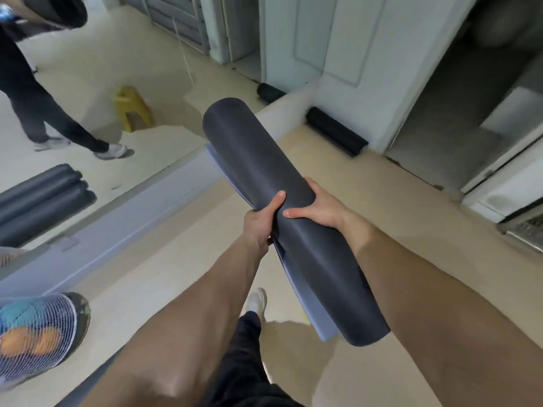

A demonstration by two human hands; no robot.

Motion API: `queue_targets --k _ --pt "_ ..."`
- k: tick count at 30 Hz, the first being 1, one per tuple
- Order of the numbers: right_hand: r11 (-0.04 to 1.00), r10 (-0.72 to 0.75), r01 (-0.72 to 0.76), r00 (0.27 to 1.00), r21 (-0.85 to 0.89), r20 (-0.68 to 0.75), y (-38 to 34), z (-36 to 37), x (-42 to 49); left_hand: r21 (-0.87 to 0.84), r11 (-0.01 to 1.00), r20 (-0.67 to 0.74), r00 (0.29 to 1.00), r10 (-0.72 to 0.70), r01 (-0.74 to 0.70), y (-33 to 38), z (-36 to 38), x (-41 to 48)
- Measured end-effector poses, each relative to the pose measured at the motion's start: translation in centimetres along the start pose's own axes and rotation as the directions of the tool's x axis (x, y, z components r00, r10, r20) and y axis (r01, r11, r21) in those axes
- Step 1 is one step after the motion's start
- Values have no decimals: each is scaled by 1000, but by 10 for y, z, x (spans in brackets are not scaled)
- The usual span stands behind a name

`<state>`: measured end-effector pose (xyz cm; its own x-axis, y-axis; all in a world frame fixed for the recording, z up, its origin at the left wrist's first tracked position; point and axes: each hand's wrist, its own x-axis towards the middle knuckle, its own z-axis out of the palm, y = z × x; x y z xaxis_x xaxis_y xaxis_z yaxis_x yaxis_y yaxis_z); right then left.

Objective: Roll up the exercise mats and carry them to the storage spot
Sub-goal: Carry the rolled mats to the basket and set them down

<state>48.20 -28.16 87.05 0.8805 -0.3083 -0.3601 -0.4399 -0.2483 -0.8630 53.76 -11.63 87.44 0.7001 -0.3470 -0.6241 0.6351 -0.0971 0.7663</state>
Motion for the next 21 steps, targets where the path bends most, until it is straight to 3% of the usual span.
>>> queue_targets --k 12,21 --pt "988 138 -119 965 97 -221 -16 -227 238 120 993 181 983 -31 10 178 214 248" --pt "981 188 -176 961 79 -202 25 -422 436 106 993 138 988 -63 48 247 408 440"
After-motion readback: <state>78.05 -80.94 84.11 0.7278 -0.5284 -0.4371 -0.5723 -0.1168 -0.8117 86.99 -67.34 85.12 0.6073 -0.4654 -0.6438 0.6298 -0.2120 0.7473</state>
